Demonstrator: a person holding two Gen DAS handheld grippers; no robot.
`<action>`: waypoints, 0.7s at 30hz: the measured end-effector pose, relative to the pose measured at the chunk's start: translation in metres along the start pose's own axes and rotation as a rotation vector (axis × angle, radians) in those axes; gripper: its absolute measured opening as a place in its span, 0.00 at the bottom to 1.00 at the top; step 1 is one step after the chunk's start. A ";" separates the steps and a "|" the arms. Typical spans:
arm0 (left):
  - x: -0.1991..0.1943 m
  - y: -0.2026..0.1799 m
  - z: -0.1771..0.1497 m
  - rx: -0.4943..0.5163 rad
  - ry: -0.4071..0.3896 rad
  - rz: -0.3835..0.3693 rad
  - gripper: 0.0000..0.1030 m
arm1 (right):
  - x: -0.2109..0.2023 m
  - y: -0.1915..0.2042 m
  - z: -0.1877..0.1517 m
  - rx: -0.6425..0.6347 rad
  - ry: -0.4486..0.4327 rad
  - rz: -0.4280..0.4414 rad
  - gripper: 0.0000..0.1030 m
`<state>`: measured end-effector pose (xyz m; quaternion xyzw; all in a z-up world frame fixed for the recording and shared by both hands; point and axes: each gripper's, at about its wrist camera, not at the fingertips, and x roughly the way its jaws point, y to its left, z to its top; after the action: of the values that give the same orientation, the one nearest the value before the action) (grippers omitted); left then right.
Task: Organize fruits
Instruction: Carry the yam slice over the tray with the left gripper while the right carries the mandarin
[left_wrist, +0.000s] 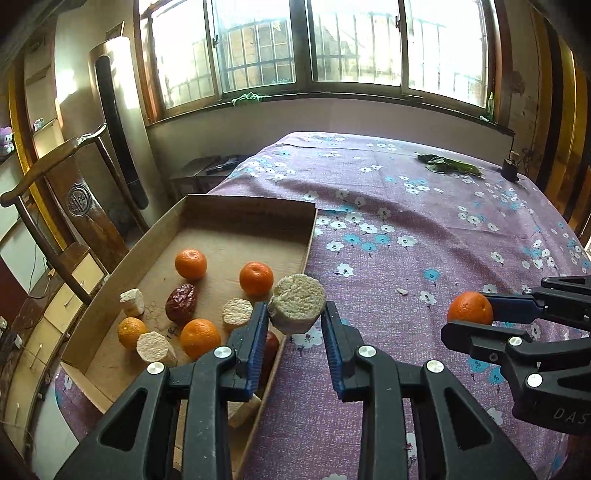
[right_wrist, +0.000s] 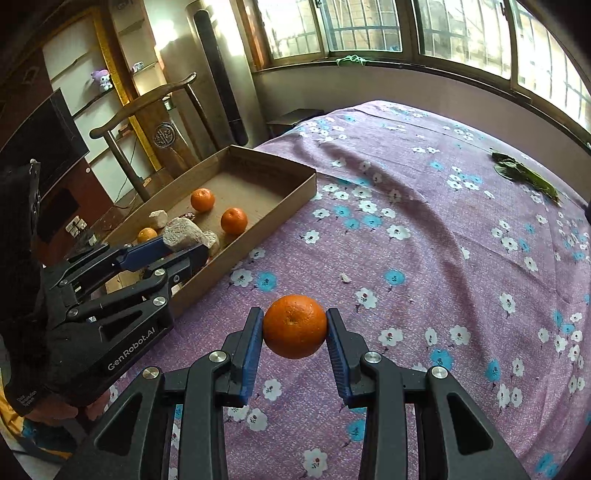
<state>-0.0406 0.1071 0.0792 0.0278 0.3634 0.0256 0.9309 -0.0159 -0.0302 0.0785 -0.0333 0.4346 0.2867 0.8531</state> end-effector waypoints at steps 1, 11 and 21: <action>0.000 0.004 0.000 -0.005 0.000 0.004 0.28 | 0.002 0.003 0.002 -0.009 0.002 0.004 0.36; 0.007 0.040 -0.006 -0.065 0.014 0.047 0.28 | 0.026 0.032 0.019 -0.073 0.028 0.031 0.36; 0.007 0.068 -0.004 -0.106 0.011 0.065 0.28 | 0.043 0.055 0.037 -0.127 0.044 0.041 0.36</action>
<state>-0.0398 0.1758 0.0767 -0.0101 0.3653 0.0751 0.9278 0.0017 0.0468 0.0797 -0.0845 0.4348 0.3303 0.8335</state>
